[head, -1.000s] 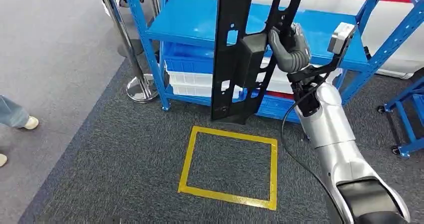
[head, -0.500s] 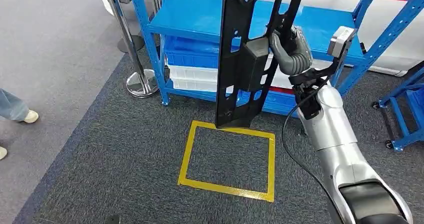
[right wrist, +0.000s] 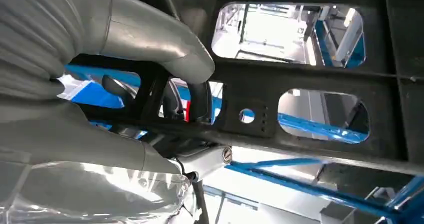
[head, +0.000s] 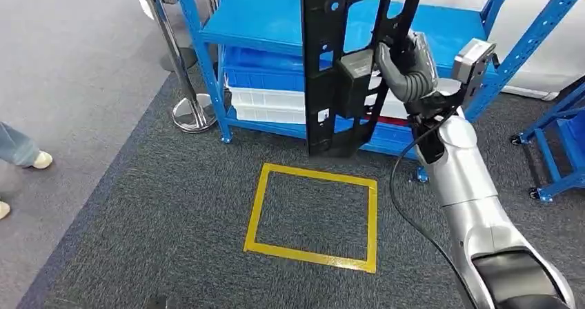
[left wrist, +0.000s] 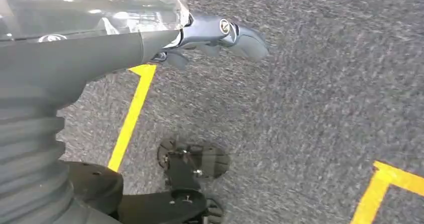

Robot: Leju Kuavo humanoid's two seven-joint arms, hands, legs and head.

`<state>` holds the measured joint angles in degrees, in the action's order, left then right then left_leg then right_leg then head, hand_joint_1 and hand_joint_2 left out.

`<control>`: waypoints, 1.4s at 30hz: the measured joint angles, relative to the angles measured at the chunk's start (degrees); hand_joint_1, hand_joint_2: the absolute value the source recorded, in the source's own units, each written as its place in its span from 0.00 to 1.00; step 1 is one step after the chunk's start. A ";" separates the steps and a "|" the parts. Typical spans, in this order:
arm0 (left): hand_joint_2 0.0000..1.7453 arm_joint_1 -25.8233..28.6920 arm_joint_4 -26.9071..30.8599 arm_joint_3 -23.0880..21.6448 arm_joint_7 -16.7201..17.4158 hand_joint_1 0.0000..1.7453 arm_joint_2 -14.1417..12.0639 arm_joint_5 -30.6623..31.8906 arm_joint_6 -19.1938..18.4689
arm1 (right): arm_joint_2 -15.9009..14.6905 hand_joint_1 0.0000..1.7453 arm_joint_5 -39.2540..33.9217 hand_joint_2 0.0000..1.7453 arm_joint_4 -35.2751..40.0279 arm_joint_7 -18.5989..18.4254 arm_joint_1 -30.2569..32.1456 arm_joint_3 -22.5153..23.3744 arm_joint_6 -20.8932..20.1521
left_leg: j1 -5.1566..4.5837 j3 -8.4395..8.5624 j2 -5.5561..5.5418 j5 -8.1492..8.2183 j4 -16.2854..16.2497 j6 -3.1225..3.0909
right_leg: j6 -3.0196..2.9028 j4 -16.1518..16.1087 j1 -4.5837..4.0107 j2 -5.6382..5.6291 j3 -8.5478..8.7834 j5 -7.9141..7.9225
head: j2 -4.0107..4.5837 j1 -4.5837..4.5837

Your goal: Take the parts from the cabinet and place them on the table.

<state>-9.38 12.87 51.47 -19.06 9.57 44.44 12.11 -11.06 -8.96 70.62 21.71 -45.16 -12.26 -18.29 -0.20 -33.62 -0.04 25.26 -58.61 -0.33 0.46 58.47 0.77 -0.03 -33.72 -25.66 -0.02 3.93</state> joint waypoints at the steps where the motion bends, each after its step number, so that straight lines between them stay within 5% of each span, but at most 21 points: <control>1: 1.00 -0.05 0.00 -0.15 0.00 0.00 0.02 0.02 -0.02 | -0.15 1.00 0.17 1.00 0.13 0.09 0.02 -0.04 0.05 | 0.54 0.24 0.13 -0.48 0.97 -0.64 | 0.51 0.06 -0.29 -0.03 -0.12 -0.22 | 0.00 0.00; 3: 1.00 -0.20 0.00 -0.39 0.02 0.00 0.15 0.11 -0.11 | -0.68 1.00 0.52 1.00 0.50 0.46 0.04 -0.09 0.24 | 0.52 0.15 0.25 -0.92 1.36 -1.39 | 0.79 3.82 -0.02 -0.02 -1.80 -3.21 | 0.00 -0.02; 5: 1.00 -0.09 0.00 -0.50 0.07 0.00 0.20 0.28 -0.15 | -0.92 1.00 0.61 1.00 0.50 0.59 0.43 -0.09 0.61 | 0.40 0.00 0.30 -0.99 1.34 -1.50 | 1.13 13.22 0.03 -0.02 -6.12 -7.52 | 0.00 -0.02; 7: 1.00 -0.03 0.00 -0.55 0.11 0.00 0.20 0.33 -0.17 | -1.07 1.00 0.83 1.00 0.50 0.61 1.07 -0.11 0.76 | 0.34 -0.13 0.49 -0.99 1.14 -1.50 | 1.36 18.31 0.09 0.01 -8.70 -8.16 | 0.00 -0.02; 8: 1.00 -0.04 0.00 -0.57 0.15 0.00 0.20 0.35 -0.20 | -1.18 1.00 0.94 1.00 0.50 0.63 1.25 -0.11 0.81 | 0.34 -0.14 0.58 -0.97 0.99 -1.49 | 1.38 16.67 0.14 0.03 -7.89 -6.59 | 0.00 -0.02; 11: 1.00 -0.15 0.00 -0.76 0.28 0.00 0.35 0.41 -0.26 | -1.42 1.00 1.27 1.00 1.24 0.66 1.20 -0.11 0.98 | 0.29 -0.21 0.84 -0.44 0.18 -1.02 | 1.17 2.36 0.23 1.50 -0.95 0.51 | 0.00 -0.02; 12: 1.00 -0.19 0.00 -0.76 0.31 0.00 0.35 0.42 -0.26 | -1.46 1.00 1.42 1.00 1.46 0.70 1.13 -0.11 1.01 | -0.22 -0.54 0.88 -0.24 -0.31 -0.70 | 0.98 0.89 -0.41 2.24 -0.40 -0.43 | 0.00 -0.02; 17: 1.00 -0.15 0.00 -0.79 0.37 0.00 0.39 0.26 -0.28 | -1.64 1.00 1.75 1.00 2.54 0.65 1.91 -0.04 1.03 | -0.05 -1.25 1.37 0.50 -0.99 0.61 | -1.04 0.62 0.08 0.82 -1.09 0.38 | 0.00 0.00; 20: 1.00 -0.01 0.00 -0.79 0.33 0.00 0.39 -0.02 -0.28 | -1.64 1.00 1.79 1.00 2.84 0.70 2.02 -0.09 1.01 | 0.22 -6.07 0.64 7.05 -12.72 1.27 | -1.58 0.61 0.05 -0.09 -1.29 0.50 | 0.00 0.02; 22: 1.00 0.13 0.00 -0.79 0.31 0.00 0.39 -0.04 -0.28 | -1.64 1.00 1.86 1.00 2.84 0.68 2.42 -0.09 1.01 | 0.30 -8.88 0.63 8.70 -19.21 1.38 | -1.59 0.66 0.01 -0.86 -1.32 0.53 | 0.00 0.02; 24: 1.00 0.15 0.00 -0.79 0.33 0.00 0.39 -0.04 -0.28 | -1.64 1.00 1.99 1.00 2.84 0.68 2.53 -0.09 1.03 | 0.36 -6.36 0.57 5.03 -14.14 1.17 | -1.56 0.76 0.03 -1.81 -1.29 0.54 | 0.00 0.02; 26: 1.00 0.09 0.00 -0.79 0.28 0.00 0.39 -0.02 -0.28 | -1.62 1.00 1.97 1.00 3.08 0.68 2.53 -0.09 1.03 | 0.37 -1.32 -1.09 -0.08 -3.58 0.55 | -1.45 0.89 0.03 -2.77 -1.20 0.52 | 0.02 0.02; 27: 1.00 0.09 0.00 -0.79 0.28 0.00 0.39 -0.02 -0.28 | -1.62 1.00 1.97 1.00 3.17 0.72 2.50 -0.09 1.01 | 0.52 -0.21 -3.46 0.47 -1.58 0.18 | -1.15 0.90 -0.03 -3.04 -1.45 0.58 | 0.00 0.00; 31: 1.00 0.07 -0.02 -0.81 0.28 0.00 0.42 0.04 -0.33 | -1.70 1.00 2.05 1.00 3.32 0.63 2.67 0.07 1.05 | 0.36 -0.12 -2.09 0.16 -0.04 -0.23 | 0.55 0.50 0.38 -4.86 -2.33 1.51 | 0.00 0.00; 33: 1.00 -0.12 -0.02 -0.81 0.28 0.00 0.50 0.22 -0.33 | -1.97 1.00 2.05 1.00 3.54 0.65 2.56 0.33 1.05 | 0.69 0.26 -0.96 -0.50 1.09 -1.19 | 1.03 2.21 0.16 -2.09 -3.00 -0.20 | 0.00 -0.02; 34: 1.00 -0.18 -0.02 -0.81 0.28 0.00 0.52 0.35 -0.33 | -1.99 1.00 2.05 1.00 3.61 0.68 2.45 0.44 1.05 | 0.65 0.20 -0.61 -0.58 1.09 -1.31 | 1.19 5.51 0.15 -1.04 -4.53 -2.34 | 0.00 0.00; 36: 1.00 -0.05 -0.02 -0.83 0.37 0.00 0.57 0.42 -0.33 | -1.99 1.00 2.08 1.00 3.65 0.65 2.69 0.55 1.05 | 0.56 0.11 0.41 -0.55 1.04 -1.35 | 1.61 15.07 0.23 -0.50 -8.82 -6.59 | 0.00 -0.02; 38: 1.00 -0.04 -0.02 -0.85 0.46 0.00 0.61 0.55 -0.33 | -1.99 1.00 2.14 1.00 3.65 0.61 3.07 0.61 1.05 | 0.55 0.06 1.37 -0.54 0.97 -1.36 | 1.84 18.34 0.38 -0.36 -10.28 -6.64 | 0.00 -0.02; 40: 1.00 -0.18 -0.02 -0.98 0.50 0.00 0.68 0.76 -0.35 | -2.01 1.00 2.16 1.00 3.78 0.61 3.08 0.85 1.05 | 0.56 0.10 2.52 -0.32 0.68 -1.20 | 1.85 10.41 0.51 0.29 -6.09 -1.86 | 0.00 -0.02; 41: 1.00 -0.28 -0.02 -1.07 0.50 0.00 0.77 0.94 -0.39 | -2.10 1.00 2.16 1.00 4.07 0.61 3.08 1.03 1.07 | 0.56 0.13 2.88 -0.09 0.41 -1.05 | 1.73 4.45 0.48 1.61 -2.94 0.68 | 0.00 -0.02; 42: 1.00 -0.37 0.00 -1.16 0.50 0.00 0.77 0.98 -0.44 | -2.25 1.00 2.16 1.00 4.35 0.63 3.09 1.16 1.09 | 0.34 0.09 3.15 0.10 0.24 -0.80 | 1.51 0.94 0.22 4.06 -1.36 0.42 | 0.00 -0.02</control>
<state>-9.74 12.87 50.31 -18.56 10.34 45.42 11.67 -13.31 -6.80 74.97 22.34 -42.08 -11.10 -17.20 0.15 -33.53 3.11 25.35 -58.38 -1.13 1.97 59.41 0.98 4.03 -35.08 -25.24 -0.02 3.91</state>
